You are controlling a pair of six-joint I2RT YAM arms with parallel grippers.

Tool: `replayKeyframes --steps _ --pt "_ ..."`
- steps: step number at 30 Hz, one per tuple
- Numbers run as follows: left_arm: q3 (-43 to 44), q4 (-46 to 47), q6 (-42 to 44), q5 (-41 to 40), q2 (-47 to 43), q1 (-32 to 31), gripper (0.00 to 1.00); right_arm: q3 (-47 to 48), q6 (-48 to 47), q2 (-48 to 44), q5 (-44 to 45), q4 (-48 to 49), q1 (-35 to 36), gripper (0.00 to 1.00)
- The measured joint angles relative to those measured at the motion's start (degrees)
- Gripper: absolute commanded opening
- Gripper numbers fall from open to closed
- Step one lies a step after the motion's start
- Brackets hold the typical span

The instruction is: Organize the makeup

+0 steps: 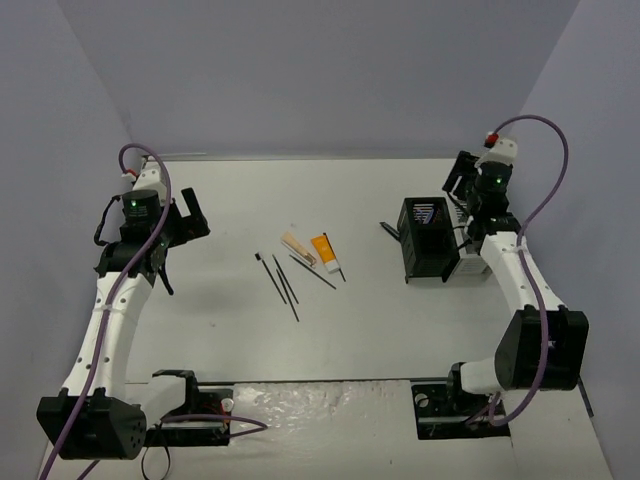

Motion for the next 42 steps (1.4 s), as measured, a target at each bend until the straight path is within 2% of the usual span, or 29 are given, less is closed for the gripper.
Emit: replayKeyframes --steps 4,7,9,15,23,36,42 --pt "0.00 -0.02 0.00 -0.03 0.02 0.00 0.97 8.22 -4.97 0.42 -6.35 -7.45 13.05 0.58" --pt "0.00 -0.07 0.00 -0.08 0.00 0.00 0.97 12.72 -8.68 3.60 -10.70 -11.17 25.90 0.52" --pt "0.00 -0.07 0.00 -0.10 0.00 0.00 0.97 14.14 -10.62 6.90 -11.95 -13.22 32.00 0.47" --pt "0.00 -0.06 0.00 -0.12 0.02 0.00 0.97 17.47 -13.88 21.03 -12.71 -17.90 41.63 0.36" --pt "0.00 -0.03 -0.04 -0.06 0.39 0.00 0.97 22.58 -15.48 34.78 -12.66 -20.42 46.66 0.34" --pt "0.00 -0.04 -0.22 0.21 0.70 1.81 0.97 34.08 -16.20 45.58 -10.06 -20.05 47.05 0.30" --pt "0.00 -0.04 -0.22 0.24 0.70 1.82 0.97 36.54 -16.50 49.19 -9.27 -20.89 46.99 0.29"
